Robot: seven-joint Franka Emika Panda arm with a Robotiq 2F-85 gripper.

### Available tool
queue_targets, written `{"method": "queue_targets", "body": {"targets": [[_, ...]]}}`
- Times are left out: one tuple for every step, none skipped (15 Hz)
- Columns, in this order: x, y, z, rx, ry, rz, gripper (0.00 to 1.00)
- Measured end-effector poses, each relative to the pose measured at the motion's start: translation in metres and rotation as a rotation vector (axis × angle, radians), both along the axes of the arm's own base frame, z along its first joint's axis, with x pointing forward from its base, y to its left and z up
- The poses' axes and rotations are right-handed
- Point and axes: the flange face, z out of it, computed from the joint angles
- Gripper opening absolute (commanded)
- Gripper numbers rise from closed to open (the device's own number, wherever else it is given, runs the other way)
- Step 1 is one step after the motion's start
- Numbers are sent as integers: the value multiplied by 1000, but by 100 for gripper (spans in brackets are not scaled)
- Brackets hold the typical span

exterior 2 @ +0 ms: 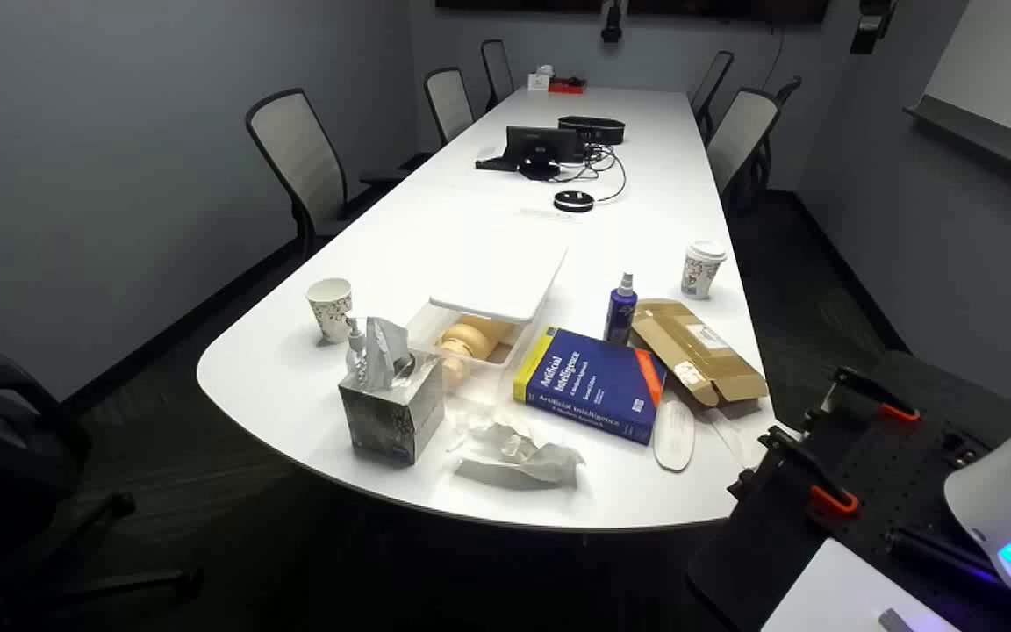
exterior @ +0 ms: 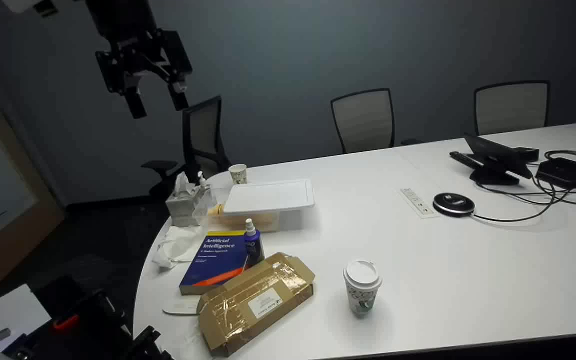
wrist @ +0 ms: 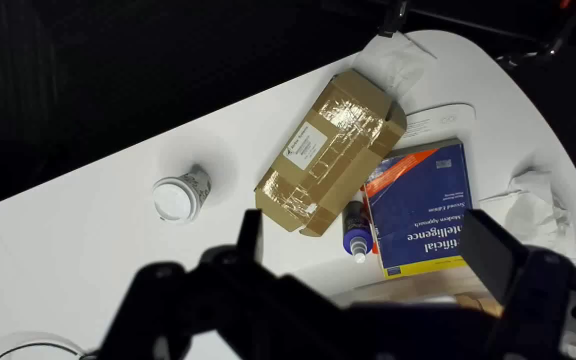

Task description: Put the cup's lid on the table

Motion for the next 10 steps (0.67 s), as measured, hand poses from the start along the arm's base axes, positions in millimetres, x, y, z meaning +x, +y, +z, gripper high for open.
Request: {"method": "queue_targets", "body": {"targets": [[0, 0, 0, 0, 0, 0, 100], [0, 0, 0, 0, 0, 0, 100], [0, -1, 0, 2, 0, -4, 100], [2, -6, -2, 6, 2, -16, 100], [5, -13, -4, 12, 4, -33, 100], [11, -24, -6, 17, 2, -59, 100], [20, -38, -10, 21, -2, -92, 100], [31, -54, -15, 24, -4, -122, 100], [45, -70, -23, 28, -5, -152, 100], [59, -86, -33, 34, -5, -181, 100]]}}
